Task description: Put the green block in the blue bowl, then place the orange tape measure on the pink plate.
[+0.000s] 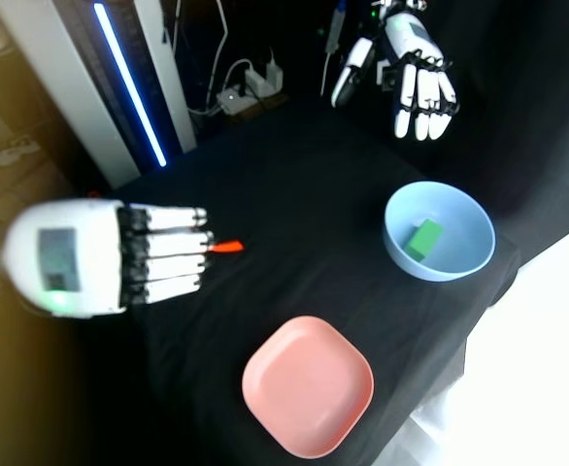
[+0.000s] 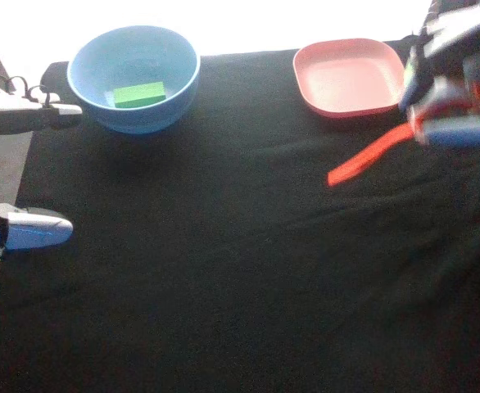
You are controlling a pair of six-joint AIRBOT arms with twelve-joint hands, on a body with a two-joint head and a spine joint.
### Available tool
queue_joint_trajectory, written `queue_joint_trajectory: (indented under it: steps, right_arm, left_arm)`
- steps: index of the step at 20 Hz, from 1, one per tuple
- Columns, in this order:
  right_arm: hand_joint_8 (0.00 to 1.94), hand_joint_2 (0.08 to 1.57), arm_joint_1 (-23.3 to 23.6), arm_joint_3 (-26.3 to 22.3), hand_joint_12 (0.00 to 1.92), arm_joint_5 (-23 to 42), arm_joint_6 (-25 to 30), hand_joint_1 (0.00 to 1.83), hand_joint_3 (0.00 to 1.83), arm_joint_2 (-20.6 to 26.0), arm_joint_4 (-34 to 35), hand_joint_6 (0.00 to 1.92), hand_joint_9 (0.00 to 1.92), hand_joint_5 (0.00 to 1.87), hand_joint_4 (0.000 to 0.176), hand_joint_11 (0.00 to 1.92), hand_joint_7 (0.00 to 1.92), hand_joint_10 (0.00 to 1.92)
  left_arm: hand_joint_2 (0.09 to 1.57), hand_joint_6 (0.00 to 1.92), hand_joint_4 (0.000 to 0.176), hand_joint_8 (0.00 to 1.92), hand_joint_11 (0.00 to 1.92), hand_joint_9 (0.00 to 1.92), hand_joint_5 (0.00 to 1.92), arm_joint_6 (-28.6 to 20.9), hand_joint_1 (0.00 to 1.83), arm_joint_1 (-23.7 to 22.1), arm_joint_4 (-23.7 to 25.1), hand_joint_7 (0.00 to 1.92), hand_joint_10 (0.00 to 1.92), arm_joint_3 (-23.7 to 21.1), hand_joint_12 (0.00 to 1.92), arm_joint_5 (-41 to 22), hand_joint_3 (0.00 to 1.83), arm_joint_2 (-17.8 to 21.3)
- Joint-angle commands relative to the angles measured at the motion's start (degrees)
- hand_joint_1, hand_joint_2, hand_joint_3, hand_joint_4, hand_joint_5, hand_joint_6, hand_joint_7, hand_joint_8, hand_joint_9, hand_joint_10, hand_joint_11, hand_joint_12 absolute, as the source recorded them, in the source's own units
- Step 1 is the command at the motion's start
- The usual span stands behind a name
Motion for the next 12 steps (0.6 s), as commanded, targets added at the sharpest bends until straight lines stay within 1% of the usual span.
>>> queue_joint_trajectory:
  steps: [1, 2, 3, 4, 5, 6, 7, 8, 9, 10, 11, 12]
  right_arm:
    - [1.30, 1.11, 2.9, 1.4, 1.82, 5.6, 0.1, 1.27, 0.00, -1.2, 4.4, 0.65, 0.99, 1.08, 0.000, 0.92, 0.94, 1.60]
    - [1.27, 1.12, 4.5, 3.0, 1.74, 4.3, 0.1, 1.26, 0.00, -2.5, 4.3, 0.77, 0.97, 1.03, 0.000, 0.87, 0.95, 1.49]
    - [1.14, 1.09, 7.7, 6.6, 1.38, 1.0, 0.1, 1.48, 0.00, -5.1, 4.0, 0.94, 1.04, 0.94, 0.000, 0.86, 0.94, 0.98]
    - [1.09, 1.07, 9.2, 8.3, 1.35, -1.0, 0.1, 1.50, 0.00, -6.4, 3.5, 0.94, 1.07, 0.95, 0.000, 0.84, 0.98, 0.92]
    - [0.99, 1.07, 11.4, 11.1, 1.32, -4.3, 0.1, 1.51, 0.00, -8.5, 2.5, 0.99, 1.07, 0.94, 0.000, 0.85, 1.02, 0.90]
    - [0.99, 1.07, 13.5, 13.9, 1.32, -8.0, 0.1, 1.51, 0.00, -10.6, 1.2, 0.99, 1.07, 0.94, 0.000, 0.85, 1.02, 0.90]
    - [0.76, 1.04, 15.3, 16.3, 1.27, -11.4, 0.2, 1.51, 0.00, -12.4, -0.4, 0.99, 1.12, 0.97, 0.000, 0.90, 1.12, 0.81]
    - [0.76, 1.04, 17.1, 19.1, 1.26, -16.0, 0.4, 1.52, 0.00, -14.3, -3.2, 0.99, 1.15, 0.97, 0.000, 0.90, 1.13, 0.76]
    - [0.76, 1.04, 18.5, 21.7, 1.26, -20.0, 1.0, 1.52, 0.00, -16.3, -6.7, 0.99, 1.15, 0.97, 0.000, 0.90, 1.13, 0.76]
    - [0.78, 1.00, 19.5, 23.8, 1.09, -23.3, 2.2, 1.52, 0.00, -17.9, -9.6, 0.93, 1.36, 1.00, 0.000, 0.97, 1.17, 0.42]
    - [0.85, 1.01, 20.6, 26.4, 1.02, -26.8, 4.1, 1.52, 0.01, -19.9, -14.0, 0.95, 1.29, 0.99, 0.000, 0.90, 1.16, 0.57]
    - [0.98, 1.03, 21.0, 27.9, 0.98, -28.8, 5.2, 1.52, 0.00, -21.0, -16.7, 1.00, 1.15, 0.95, 0.000, 0.95, 1.10, 0.76]
  left_arm:
    - [0.86, 0.00, 0.050, 0.00, 0.00, 0.31, 0.51, -0.6, 0.76, -0.1, -1.2, 0.37, 0.00, 0.2, 0.95, -7.4, 0.01, -0.1]
    - [0.86, 0.00, 0.045, 0.00, 0.00, 0.31, 0.51, -0.7, 0.77, 0.0, -1.3, 0.37, 0.00, 0.2, 0.95, -7.4, 0.01, -0.1]
    - [0.87, 0.00, 0.037, 0.00, 0.00, 0.26, 0.51, -0.8, 0.78, 0.0, -1.2, 0.36, 0.02, 0.3, 0.71, -7.0, 0.01, -0.1]
    - [0.88, 0.00, 0.032, 0.00, 0.00, 0.24, 0.51, -0.8, 0.80, 0.0, -1.2, 0.35, 0.01, 0.4, 0.62, -6.9, 0.01, -0.2]
    - [0.89, 0.00, 0.034, 0.00, 0.00, 0.23, 0.51, -0.8, 0.86, 0.0, -1.2, 0.35, 0.00, 0.4, 0.50, -6.9, 0.01, -0.2]
    - [0.89, 0.00, 0.034, 0.00, 0.00, 0.23, 0.51, -0.8, 0.86, 0.0, -1.2, 0.35, 0.00, 0.5, 0.50, -6.9, 0.01, -0.2]
    - [0.87, 0.00, 0.037, 0.00, 0.00, 0.23, 0.52, -0.8, 0.84, 0.0, -1.2, 0.35, 0.00, 0.5, 0.45, -6.9, 0.00, -0.3]
    - [0.87, 0.00, 0.040, 0.00, 0.00, 0.23, 0.53, -0.8, 0.81, 0.0, -1.0, 0.36, 0.00, 0.6, 0.46, -6.9, 0.00, -0.4]
    - [0.87, 0.00, 0.040, 0.00, 0.00, 0.23, 0.53, -0.9, 0.81, -0.1, -0.9, 0.36, 0.00, 0.7, 0.46, -6.7, 0.00, -0.5]
    - [0.87, 0.00, 0.021, 0.00, 0.00, 0.22, 0.52, -0.9, 0.82, -0.2, -0.7, 0.35, 0.00, 0.8, 0.43, -6.6, 0.00, -0.6]
    - [0.87, 0.00, 0.023, 0.00, 0.00, 0.23, 0.52, -1.0, 0.81, -0.4, -0.5, 0.35, 0.00, 1.0, 0.45, -6.3, 0.00, -0.8]
    - [0.87, 0.00, 0.023, 0.00, 0.00, 0.23, 0.52, -1.1, 0.81, -0.6, -0.3, 0.35, 0.00, 1.1, 0.48, -6.2, 0.00, -1.0]
